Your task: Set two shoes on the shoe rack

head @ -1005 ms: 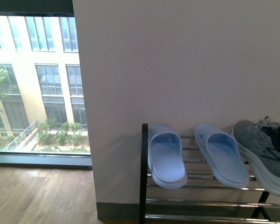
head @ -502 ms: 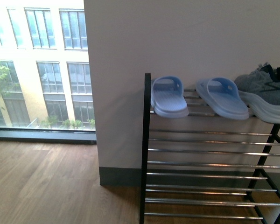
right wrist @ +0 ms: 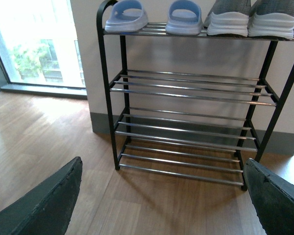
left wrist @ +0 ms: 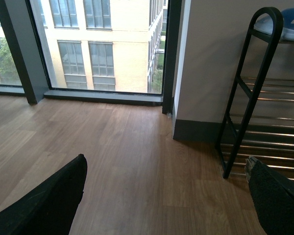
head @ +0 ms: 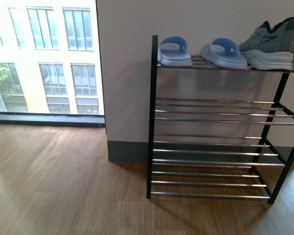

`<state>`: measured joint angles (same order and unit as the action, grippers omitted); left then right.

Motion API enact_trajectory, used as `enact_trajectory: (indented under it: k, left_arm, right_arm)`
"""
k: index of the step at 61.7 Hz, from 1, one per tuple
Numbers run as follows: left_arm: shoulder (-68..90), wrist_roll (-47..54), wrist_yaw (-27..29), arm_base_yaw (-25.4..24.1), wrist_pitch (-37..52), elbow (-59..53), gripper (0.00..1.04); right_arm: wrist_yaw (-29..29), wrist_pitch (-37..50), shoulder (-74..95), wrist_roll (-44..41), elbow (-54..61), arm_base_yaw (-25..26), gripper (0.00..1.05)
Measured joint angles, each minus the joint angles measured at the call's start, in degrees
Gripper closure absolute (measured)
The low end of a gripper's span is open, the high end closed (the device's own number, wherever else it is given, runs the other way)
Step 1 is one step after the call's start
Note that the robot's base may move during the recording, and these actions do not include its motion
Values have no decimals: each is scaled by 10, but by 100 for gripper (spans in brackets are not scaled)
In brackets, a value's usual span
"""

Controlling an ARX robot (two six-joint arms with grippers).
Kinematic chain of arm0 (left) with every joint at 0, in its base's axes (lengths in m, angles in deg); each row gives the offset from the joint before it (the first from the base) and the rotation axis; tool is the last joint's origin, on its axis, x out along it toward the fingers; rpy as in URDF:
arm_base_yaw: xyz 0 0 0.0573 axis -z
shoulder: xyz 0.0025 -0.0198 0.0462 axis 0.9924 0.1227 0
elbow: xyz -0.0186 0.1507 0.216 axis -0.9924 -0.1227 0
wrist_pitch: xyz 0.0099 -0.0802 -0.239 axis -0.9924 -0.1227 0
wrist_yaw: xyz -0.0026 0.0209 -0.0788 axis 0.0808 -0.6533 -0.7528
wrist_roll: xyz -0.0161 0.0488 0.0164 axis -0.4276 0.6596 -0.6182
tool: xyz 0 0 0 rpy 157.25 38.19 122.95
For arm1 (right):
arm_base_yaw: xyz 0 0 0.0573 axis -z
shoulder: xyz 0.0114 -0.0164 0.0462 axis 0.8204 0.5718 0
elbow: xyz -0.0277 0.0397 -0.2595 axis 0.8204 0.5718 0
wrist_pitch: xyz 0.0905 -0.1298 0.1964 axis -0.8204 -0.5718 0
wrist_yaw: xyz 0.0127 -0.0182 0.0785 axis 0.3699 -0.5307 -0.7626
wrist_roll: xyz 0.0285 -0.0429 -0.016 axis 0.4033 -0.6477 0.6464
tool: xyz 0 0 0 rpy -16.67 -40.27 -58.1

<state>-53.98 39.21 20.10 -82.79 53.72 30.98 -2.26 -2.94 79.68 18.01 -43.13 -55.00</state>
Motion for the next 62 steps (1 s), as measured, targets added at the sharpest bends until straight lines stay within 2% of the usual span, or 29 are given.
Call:
enact_trajectory:
  k: [62]
  left_arm:
    - [0,0,0,0,0,0,9]
  right_arm:
    - [0,0,0,0,0,0,9]
